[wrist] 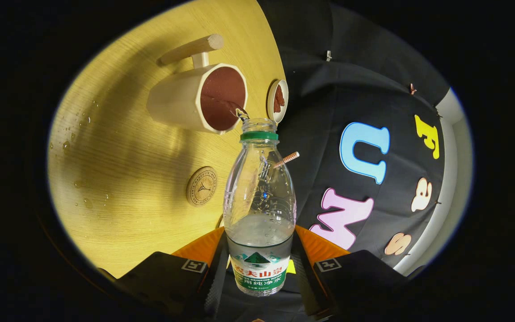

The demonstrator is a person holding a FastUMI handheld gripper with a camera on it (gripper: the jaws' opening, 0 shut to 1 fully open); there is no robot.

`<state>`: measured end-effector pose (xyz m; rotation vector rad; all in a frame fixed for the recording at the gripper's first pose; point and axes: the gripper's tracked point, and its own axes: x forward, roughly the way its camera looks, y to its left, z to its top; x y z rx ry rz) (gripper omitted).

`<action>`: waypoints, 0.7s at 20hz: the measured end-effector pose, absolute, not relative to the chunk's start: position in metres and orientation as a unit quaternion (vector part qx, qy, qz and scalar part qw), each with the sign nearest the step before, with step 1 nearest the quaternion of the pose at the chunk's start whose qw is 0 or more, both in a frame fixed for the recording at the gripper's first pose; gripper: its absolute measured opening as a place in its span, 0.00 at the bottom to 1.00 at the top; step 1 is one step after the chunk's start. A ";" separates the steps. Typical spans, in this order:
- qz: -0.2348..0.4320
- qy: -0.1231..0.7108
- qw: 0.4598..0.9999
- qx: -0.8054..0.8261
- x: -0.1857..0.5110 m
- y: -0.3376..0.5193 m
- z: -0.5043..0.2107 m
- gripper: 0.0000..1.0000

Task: Take the bottle from table, then pour the juice into the cup, finally place the bottle on the coaster

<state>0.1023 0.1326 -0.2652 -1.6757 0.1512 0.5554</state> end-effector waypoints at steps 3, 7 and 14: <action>0.243 0.063 0.629 -0.736 0.105 0.133 -0.264 0.73; 0.242 0.058 0.622 -0.742 0.110 0.133 -0.261 0.73; 0.240 0.043 0.604 -0.759 0.115 0.137 -0.253 0.73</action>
